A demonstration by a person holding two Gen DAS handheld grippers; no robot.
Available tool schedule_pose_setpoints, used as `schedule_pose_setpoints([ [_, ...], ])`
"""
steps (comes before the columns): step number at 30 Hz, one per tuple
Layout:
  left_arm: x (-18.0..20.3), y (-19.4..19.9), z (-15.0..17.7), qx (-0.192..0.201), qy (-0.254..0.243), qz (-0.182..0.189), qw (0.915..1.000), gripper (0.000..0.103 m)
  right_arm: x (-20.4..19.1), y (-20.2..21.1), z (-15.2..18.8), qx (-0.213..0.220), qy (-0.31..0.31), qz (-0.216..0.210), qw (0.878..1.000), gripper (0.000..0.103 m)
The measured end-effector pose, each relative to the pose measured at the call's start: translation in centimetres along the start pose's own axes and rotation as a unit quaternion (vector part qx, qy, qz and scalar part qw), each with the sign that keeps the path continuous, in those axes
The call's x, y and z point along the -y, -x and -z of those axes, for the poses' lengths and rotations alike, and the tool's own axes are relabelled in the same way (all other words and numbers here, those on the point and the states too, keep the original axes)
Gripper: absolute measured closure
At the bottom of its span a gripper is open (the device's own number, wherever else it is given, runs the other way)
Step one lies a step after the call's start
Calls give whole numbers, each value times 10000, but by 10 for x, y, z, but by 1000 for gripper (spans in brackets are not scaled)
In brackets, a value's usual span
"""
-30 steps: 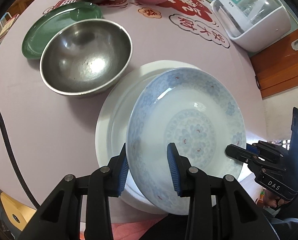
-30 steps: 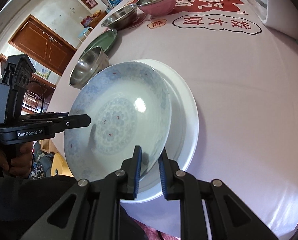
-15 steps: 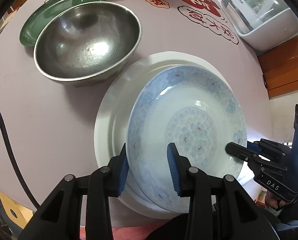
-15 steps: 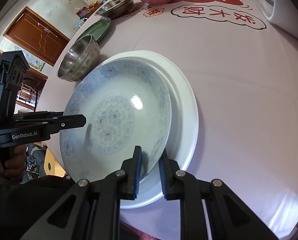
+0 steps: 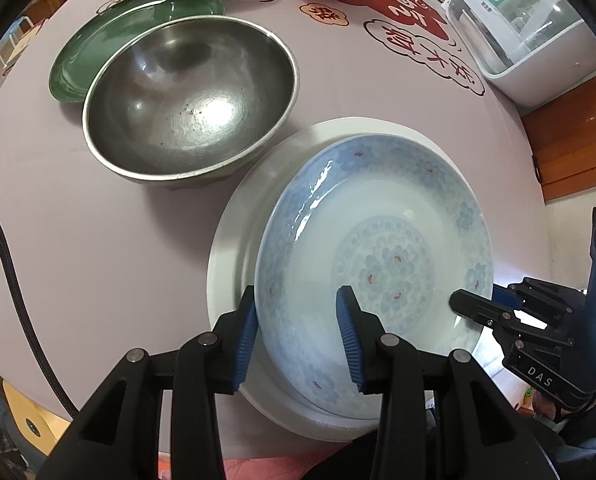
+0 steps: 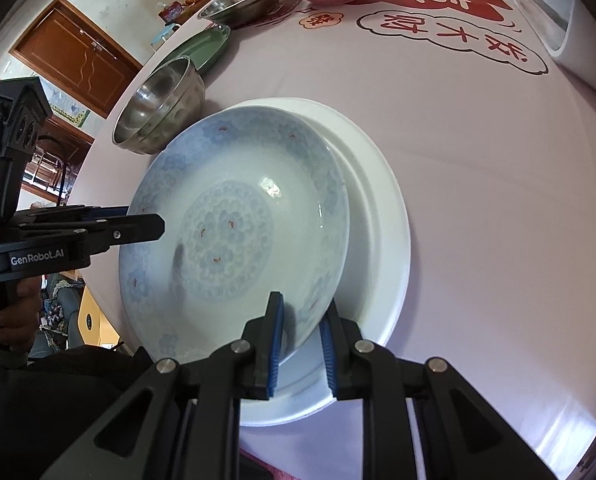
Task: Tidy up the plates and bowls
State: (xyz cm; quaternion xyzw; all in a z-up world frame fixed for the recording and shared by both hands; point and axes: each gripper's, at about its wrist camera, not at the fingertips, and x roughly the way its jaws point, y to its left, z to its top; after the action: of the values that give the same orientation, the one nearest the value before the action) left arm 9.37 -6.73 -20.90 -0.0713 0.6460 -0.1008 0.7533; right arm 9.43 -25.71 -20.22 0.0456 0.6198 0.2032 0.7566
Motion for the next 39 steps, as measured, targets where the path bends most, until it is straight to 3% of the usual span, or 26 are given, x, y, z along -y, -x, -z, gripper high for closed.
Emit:
schedule_pose_setpoints([
  [3, -1, 5, 1, 30, -61, 21, 10000, 66, 1, 3, -1, -18, 21, -23, 10000, 82],
  [10, 0, 21, 0, 173, -139, -1, 9998, 64, 5, 21, -8, 296, -60, -112, 9995, 62],
  [18, 6, 53, -1, 568, -310, 126, 9978, 63, 0, 34, -26, 634, -12, -149, 9979, 59],
  [24, 4, 79, -8, 889, -243, 136, 9957, 58, -13, 41, -40, 884, 77, -162, 9959, 52],
  [31, -12, 107, -19, 1221, -240, 108, 9922, 57, -29, 48, -53, 1128, 151, -98, 9935, 51],
  [39, -39, 135, -31, 1497, -322, 17, 9882, 53, -46, 50, -68, 1401, -235, -9, 9899, 51],
])
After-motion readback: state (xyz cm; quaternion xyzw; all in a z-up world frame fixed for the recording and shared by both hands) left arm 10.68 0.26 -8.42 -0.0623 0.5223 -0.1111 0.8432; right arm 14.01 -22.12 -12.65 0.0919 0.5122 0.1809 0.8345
